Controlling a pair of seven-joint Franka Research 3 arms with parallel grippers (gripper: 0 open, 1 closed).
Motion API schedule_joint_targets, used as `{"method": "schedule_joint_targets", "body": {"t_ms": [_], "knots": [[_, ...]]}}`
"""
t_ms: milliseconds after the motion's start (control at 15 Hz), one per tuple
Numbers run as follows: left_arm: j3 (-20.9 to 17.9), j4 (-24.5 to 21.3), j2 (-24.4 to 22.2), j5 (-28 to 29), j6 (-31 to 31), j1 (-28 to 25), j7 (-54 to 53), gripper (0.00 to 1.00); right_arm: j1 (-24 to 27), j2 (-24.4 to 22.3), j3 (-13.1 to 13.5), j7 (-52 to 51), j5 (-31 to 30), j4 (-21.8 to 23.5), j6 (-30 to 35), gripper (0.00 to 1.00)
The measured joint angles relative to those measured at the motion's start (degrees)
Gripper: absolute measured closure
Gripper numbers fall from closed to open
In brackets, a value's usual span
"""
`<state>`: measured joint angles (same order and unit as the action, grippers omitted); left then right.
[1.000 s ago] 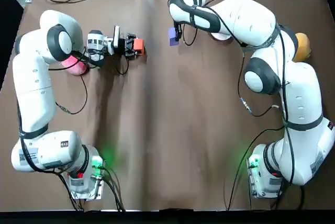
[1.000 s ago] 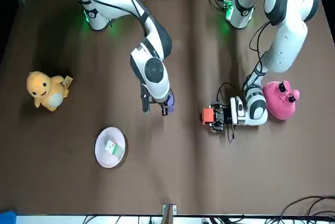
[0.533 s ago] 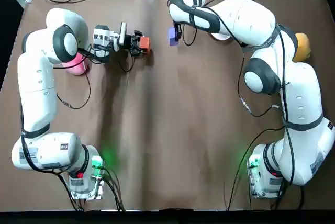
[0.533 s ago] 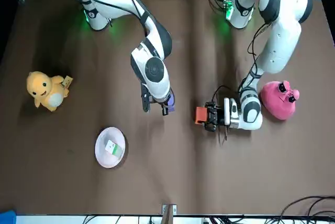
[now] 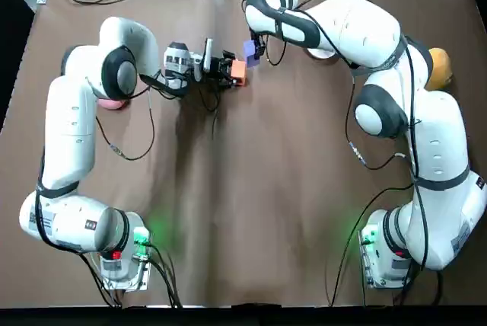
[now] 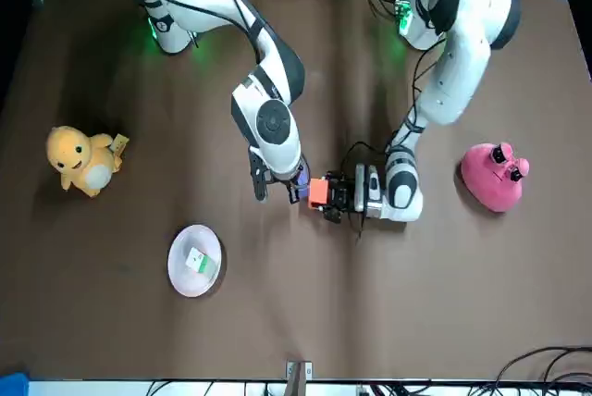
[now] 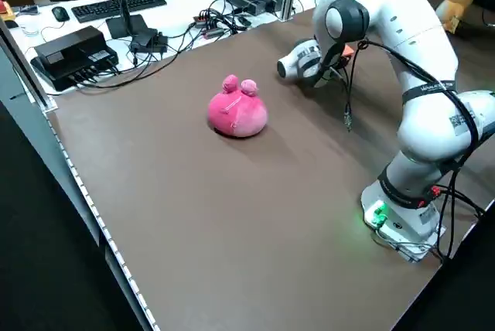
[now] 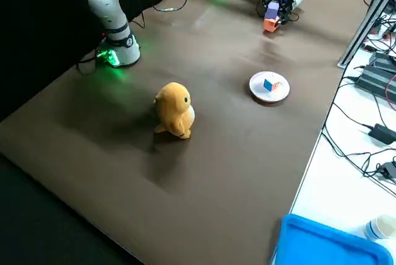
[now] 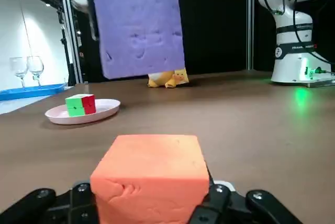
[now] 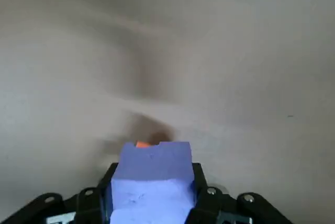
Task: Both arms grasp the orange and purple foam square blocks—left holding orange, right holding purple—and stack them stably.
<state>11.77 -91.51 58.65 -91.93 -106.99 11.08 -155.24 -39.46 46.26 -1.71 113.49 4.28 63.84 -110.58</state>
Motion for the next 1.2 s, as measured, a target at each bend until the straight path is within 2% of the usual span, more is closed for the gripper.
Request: {"method": "schedule_joint_targets", "body": {"t_ms": [333, 667, 800, 1200], "knots": [[0.0, 1.2, 1.3, -3.6, -1.2, 2.2, -0.1, 0.36, -0.7, 0.0, 0.0, -9.9, 0.0, -0.1, 0.0, 0.42], [0.0, 1.6, 1.7, -4.4, -1.3, 3.6, -0.1, 0.36, -1.1, 0.0, -0.1, -14.2, 0.0, -0.1, 0.0, 0.42], [0.0, 1.9, 2.0, -4.5, -1.4, 4.1, -0.1, 0.36, -1.2, 0.0, -0.1, -12.6, 0.1, -0.1, 0.0, 0.42], [-0.2, 3.1, 3.2, -4.5, -1.6, 4.6, -0.1, 0.36, -2.5, 0.2, 0.0, 1.9, 0.1, -0.1, -1.1, 0.42]]}}
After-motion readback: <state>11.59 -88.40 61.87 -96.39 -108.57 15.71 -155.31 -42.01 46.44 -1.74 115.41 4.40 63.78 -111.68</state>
